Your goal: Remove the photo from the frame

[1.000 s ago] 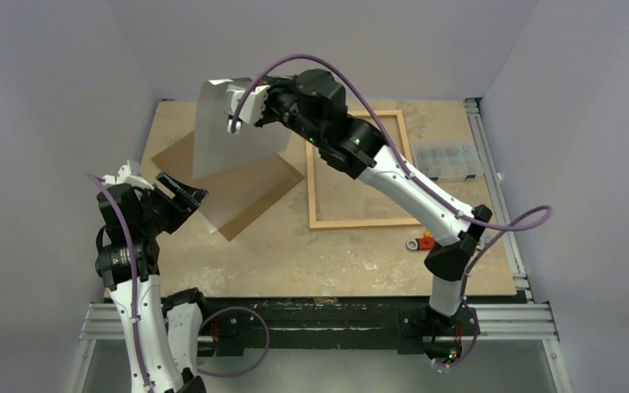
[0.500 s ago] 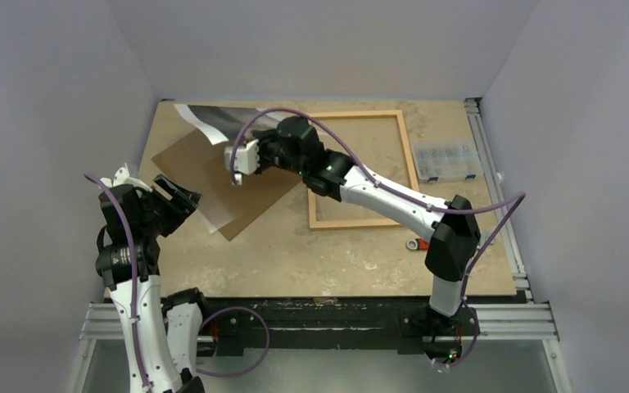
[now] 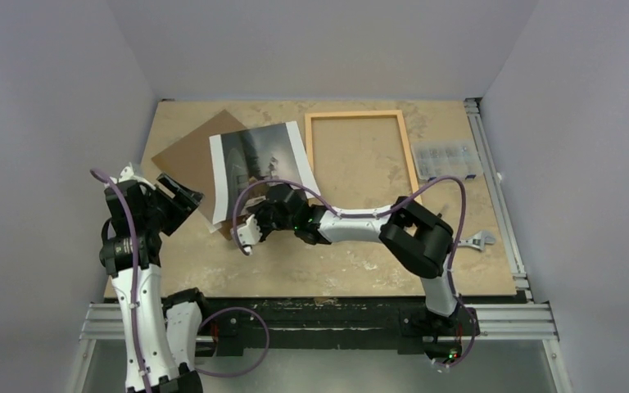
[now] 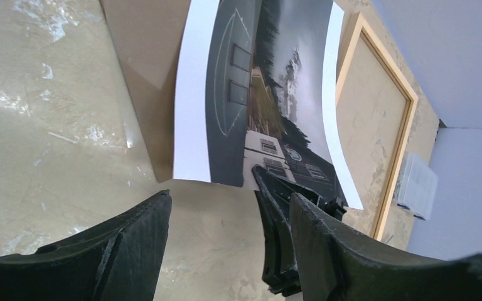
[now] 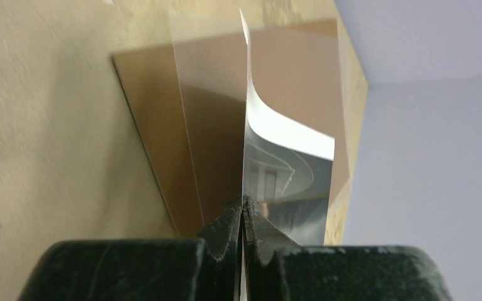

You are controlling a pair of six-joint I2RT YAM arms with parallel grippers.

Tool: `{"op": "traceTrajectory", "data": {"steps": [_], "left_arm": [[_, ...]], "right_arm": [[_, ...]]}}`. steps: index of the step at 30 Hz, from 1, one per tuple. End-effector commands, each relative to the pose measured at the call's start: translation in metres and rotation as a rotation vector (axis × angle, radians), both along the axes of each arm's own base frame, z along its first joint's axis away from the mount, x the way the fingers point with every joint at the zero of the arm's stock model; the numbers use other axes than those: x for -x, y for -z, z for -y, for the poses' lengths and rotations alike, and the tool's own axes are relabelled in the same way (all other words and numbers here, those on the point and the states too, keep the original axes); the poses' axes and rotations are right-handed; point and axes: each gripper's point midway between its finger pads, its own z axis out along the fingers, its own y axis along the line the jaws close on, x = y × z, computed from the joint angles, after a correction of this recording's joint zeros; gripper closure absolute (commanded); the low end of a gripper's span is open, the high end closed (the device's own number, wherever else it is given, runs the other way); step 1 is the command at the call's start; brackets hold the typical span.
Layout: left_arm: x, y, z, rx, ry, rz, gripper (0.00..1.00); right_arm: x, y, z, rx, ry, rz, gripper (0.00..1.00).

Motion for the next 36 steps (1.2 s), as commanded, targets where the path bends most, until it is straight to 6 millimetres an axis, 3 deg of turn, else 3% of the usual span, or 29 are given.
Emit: {"op": "traceTrajectory", "data": {"steps": [1, 10, 14, 23, 31, 36], "left_arm": [[-0.026, -0.001, 0.006, 0.065, 0.040, 0.032, 0.33], [-0.049, -0.010, -0.004, 0.037, 0.048, 0.050, 0.33], [-0.055, -0.008, -0.007, 0.018, 0.047, 0.059, 0.33], [-0.063, 0.009, -0.009, 0.046, 0.057, 0.032, 0.34], [-0.064, 0.013, -0.008, 0.071, 0.062, 0.031, 0.34], [-0.067, 0.014, -0.007, 0.094, 0.066, 0.039, 0.34]], "right_arm": [[-0.002, -0.023, -0.026, -0.122, -0.061, 0.074, 1.00], [-0.001, 0.000, -0.054, -0.086, -0.183, 0.118, 1.00], [0.002, 0.010, -0.056, -0.041, -0.237, 0.136, 1.00], [0.029, -0.004, -0.071, -0.065, -0.403, 0.064, 1.00], [0.038, 0.014, -0.050, -0.021, -0.392, 0.031, 1.00], [0.026, 0.024, -0.042, -0.014, -0.378, 0.061, 1.00]]}}
